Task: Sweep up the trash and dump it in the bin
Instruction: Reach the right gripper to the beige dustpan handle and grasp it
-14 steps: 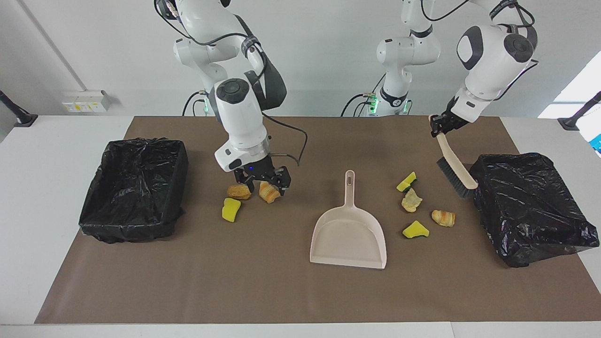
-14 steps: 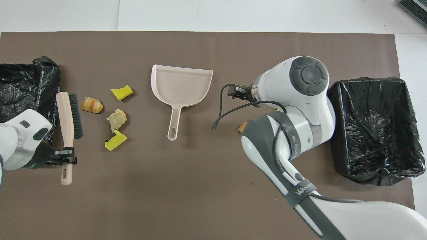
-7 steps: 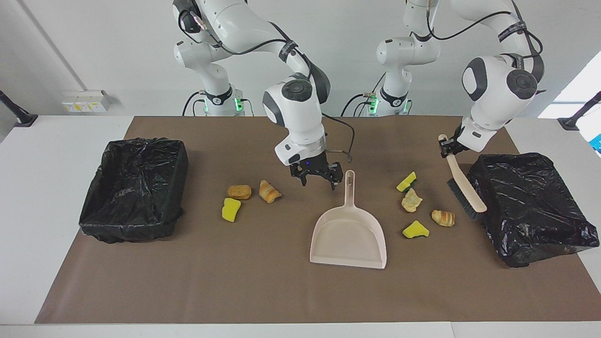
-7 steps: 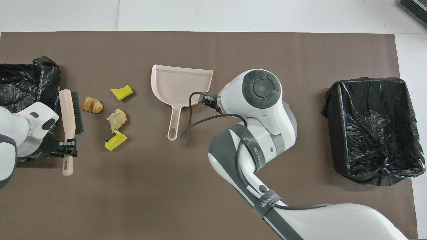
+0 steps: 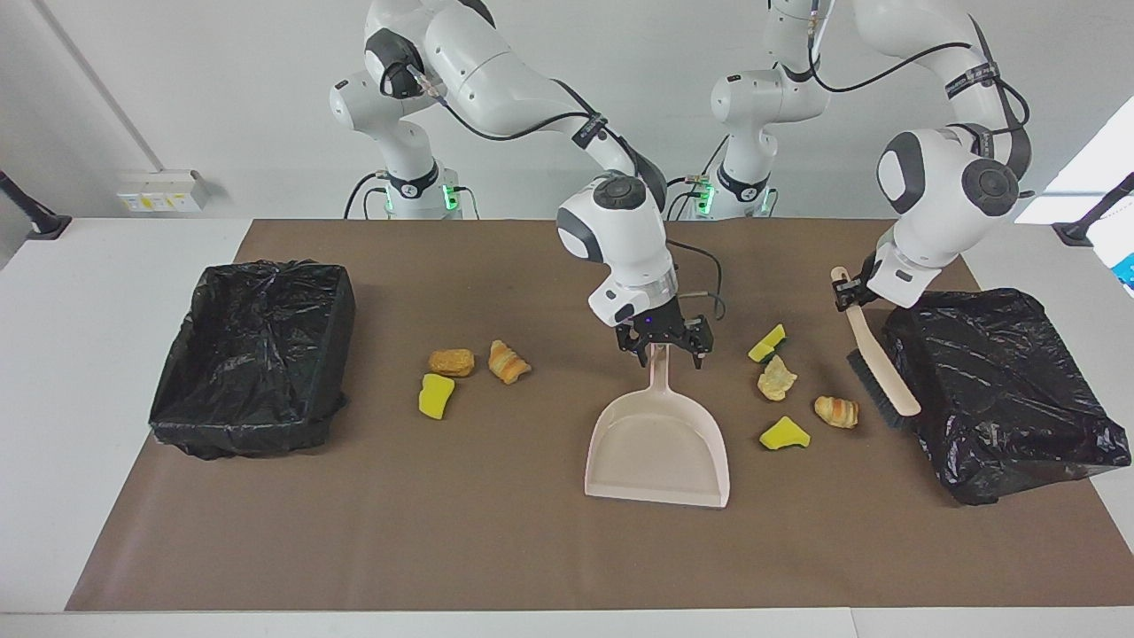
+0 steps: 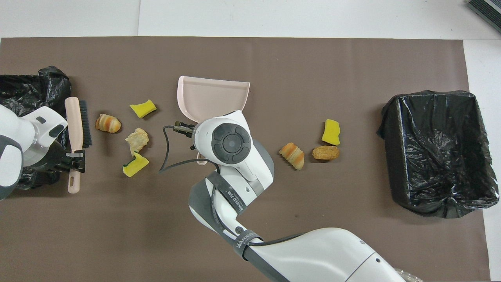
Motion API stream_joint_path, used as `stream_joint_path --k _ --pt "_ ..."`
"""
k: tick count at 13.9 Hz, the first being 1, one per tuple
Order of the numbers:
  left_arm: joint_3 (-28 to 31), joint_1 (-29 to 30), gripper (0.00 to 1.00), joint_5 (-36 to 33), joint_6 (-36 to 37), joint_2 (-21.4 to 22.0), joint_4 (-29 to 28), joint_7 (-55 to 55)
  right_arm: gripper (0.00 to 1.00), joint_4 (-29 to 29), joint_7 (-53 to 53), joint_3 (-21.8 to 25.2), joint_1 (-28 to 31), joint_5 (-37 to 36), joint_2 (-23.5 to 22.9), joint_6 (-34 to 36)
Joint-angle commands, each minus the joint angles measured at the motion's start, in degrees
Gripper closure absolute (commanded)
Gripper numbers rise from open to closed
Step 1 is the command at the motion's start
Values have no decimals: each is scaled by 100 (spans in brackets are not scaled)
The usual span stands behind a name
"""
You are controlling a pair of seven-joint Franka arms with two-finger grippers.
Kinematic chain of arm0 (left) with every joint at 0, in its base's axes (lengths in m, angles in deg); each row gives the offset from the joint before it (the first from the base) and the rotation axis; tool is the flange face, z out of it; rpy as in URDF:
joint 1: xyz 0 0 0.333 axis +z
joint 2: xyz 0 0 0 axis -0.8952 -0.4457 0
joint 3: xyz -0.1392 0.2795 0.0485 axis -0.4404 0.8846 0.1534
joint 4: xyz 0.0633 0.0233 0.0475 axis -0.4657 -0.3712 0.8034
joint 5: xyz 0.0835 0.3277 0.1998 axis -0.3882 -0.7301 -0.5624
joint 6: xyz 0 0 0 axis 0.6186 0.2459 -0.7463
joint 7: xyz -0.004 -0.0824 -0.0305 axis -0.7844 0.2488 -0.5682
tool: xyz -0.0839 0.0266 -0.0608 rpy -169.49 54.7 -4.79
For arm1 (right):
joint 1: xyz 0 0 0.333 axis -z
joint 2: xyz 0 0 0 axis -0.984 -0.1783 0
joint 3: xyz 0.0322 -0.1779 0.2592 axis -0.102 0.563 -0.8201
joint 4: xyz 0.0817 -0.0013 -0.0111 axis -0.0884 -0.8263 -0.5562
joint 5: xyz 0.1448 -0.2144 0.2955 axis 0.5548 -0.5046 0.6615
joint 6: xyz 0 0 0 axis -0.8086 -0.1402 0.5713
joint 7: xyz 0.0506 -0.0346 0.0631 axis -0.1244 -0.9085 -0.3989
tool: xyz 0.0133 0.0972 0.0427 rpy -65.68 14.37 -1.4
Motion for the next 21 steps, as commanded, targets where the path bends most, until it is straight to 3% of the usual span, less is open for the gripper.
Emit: stream_joint_path --k 1,8,15,21 --pt "-53 64 100 -64 -59 -34 68 70 0 -382 757 -12 162 -245 60 -489" --pt "-53 55 100 -19 -112 -25 15 69 0 -576 629 -186 49 -192 209 -463" --pt "-53 -6 100 -19 -235 -42 24 52 0 -295 -470 -117 -161 -656 350 1451" --pt "-62 -33 100 -2 -323 -51 -55 78 3 -268 -524 -117 -162 -1219 394 1612"
